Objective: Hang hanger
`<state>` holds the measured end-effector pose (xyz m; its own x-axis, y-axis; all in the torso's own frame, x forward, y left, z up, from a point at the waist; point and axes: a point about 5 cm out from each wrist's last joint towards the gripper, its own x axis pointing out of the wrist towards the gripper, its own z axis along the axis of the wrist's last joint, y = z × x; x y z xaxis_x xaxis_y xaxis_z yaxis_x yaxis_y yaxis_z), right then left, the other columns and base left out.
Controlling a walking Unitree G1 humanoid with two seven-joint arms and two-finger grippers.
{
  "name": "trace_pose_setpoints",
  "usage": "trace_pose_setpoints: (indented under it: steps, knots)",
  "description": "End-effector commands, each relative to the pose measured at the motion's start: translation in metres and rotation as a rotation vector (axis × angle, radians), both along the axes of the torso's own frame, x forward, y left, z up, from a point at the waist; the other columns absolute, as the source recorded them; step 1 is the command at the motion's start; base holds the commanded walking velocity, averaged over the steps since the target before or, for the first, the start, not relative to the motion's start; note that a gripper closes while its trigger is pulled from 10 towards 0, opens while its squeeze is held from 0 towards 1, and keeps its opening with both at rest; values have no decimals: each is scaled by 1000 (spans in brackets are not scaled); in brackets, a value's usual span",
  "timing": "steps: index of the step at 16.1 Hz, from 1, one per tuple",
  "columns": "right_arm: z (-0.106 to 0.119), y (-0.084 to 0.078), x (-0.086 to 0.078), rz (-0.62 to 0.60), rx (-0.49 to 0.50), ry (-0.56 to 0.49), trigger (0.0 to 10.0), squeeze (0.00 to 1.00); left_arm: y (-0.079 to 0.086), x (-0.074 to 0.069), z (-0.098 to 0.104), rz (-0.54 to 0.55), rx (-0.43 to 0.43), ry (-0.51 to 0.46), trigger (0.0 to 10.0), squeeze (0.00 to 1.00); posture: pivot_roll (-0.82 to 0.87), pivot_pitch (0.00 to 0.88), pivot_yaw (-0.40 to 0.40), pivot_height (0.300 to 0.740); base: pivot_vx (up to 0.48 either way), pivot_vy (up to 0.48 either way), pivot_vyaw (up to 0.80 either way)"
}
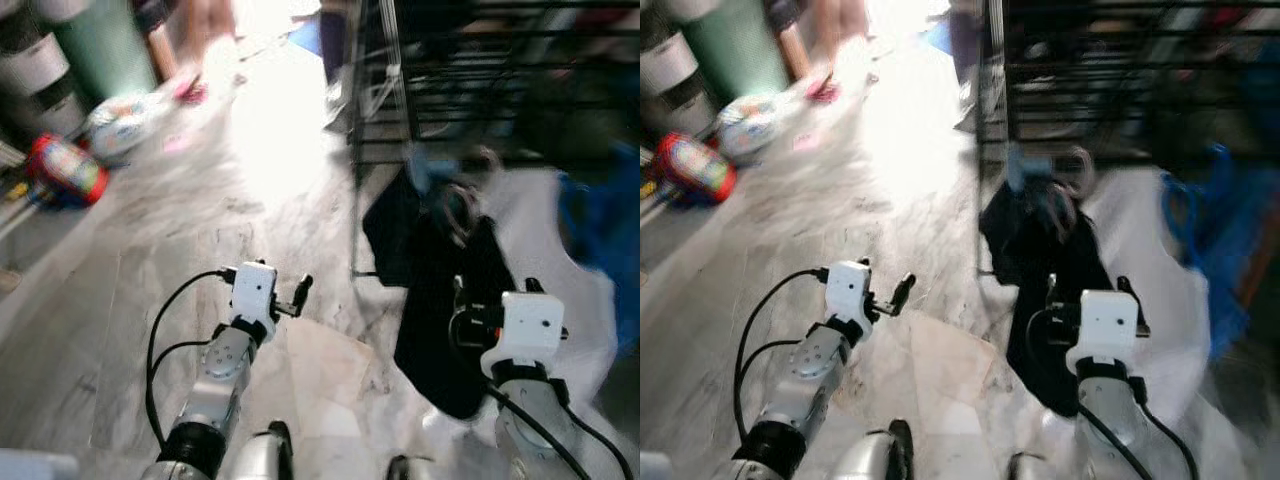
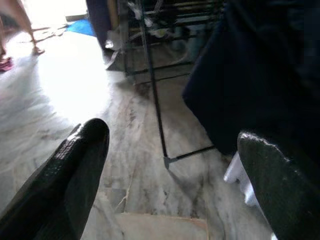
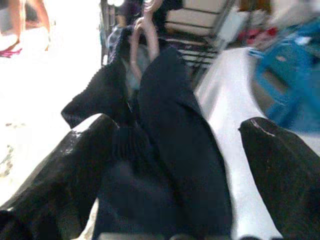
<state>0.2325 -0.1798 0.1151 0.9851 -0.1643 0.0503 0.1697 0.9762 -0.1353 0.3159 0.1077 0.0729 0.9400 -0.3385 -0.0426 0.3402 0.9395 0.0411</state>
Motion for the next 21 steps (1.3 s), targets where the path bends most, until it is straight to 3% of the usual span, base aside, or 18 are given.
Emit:
trace_pose_setpoints:
  steps: [1, 10, 16, 21]
  knots:
    - [5, 1, 3, 12, -10, -17, 10000, 0, 2, -4, -6, 12, 6, 19, 10000, 0, -94, 176, 73, 740, -345, 0, 0]
    - [5, 1, 6, 16, -19, -17, 10000, 0, -3, -3, -8, 3, 10, 18, 10000, 0, -98, 169, 67, 740, -328, 0, 0]
    - [6, 4, 9, 37, -26, -21, 10000, 0, -6, -3, -7, -28, 1, 5, 10000, 0, -98, 162, 62, 740, 0, 0, 0]
    - [5, 5, 10, 44, -22, -17, 10000, 0, -9, -4, -8, -42, -6, 4, 10000, 0, -99, 162, 59, 740, 0, -307, 0]
